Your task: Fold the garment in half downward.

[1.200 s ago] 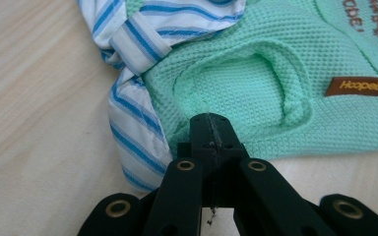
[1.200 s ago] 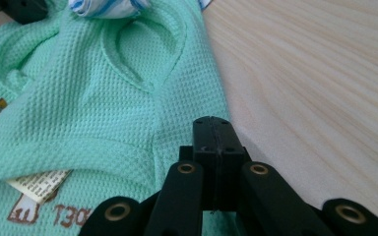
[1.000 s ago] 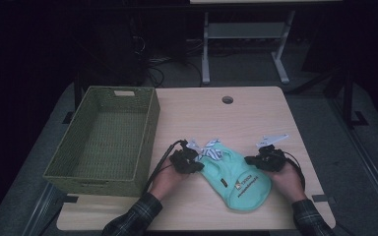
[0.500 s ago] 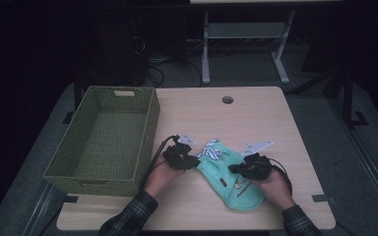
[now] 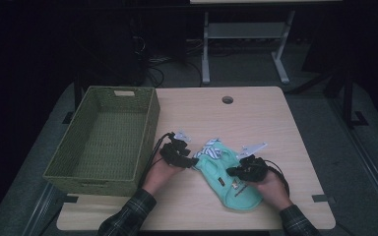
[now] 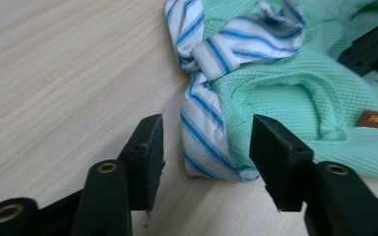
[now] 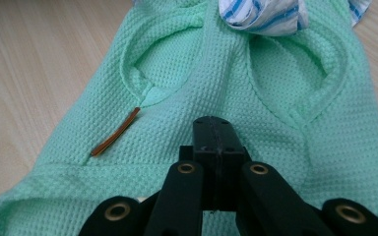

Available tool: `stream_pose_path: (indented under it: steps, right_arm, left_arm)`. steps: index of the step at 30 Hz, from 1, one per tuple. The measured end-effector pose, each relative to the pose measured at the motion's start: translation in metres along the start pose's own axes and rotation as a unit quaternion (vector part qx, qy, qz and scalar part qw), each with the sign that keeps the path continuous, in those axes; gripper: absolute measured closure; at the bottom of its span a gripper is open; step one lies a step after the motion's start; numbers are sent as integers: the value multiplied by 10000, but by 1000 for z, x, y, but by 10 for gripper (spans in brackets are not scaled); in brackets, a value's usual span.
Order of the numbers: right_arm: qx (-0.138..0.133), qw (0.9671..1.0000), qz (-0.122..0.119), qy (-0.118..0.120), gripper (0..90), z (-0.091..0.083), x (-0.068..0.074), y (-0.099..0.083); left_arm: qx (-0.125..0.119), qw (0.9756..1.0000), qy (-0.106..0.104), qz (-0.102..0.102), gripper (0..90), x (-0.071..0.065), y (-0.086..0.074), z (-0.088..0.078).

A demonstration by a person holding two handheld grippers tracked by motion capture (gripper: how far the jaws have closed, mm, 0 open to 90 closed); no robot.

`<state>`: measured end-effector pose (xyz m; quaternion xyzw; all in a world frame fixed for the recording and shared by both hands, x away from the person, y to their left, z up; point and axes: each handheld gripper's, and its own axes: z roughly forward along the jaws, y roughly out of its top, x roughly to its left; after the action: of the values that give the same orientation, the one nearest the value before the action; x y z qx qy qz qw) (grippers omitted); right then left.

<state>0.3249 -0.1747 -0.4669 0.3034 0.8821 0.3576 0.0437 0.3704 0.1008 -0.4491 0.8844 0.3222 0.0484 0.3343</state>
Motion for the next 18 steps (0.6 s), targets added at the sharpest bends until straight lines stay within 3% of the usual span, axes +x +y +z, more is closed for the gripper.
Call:
stream_pose_path:
  steps: [3, 7, 12, 18]
  right_arm:
    - [7, 10000, 0, -9, 898, 0, 0, 0]
    - [11, 10000, 0, -8, 898, 0, 0, 0]
    - [40, 10000, -27, -53, 898, 0, 2, 1]
    - [57, 9999, -80, -73, 898, 0, 2, 1]
  left_arm:
    - [109, 9999, -63, 11, 452, 1, -2, 7]
    - [154, 9997, -20, 189, 471, -2, -1, 11]
    - [171, 9988, 93, 458, 648, -7, 1, 13]
    - [209, 9988, -52, 449, 797, -6, 1, 13]
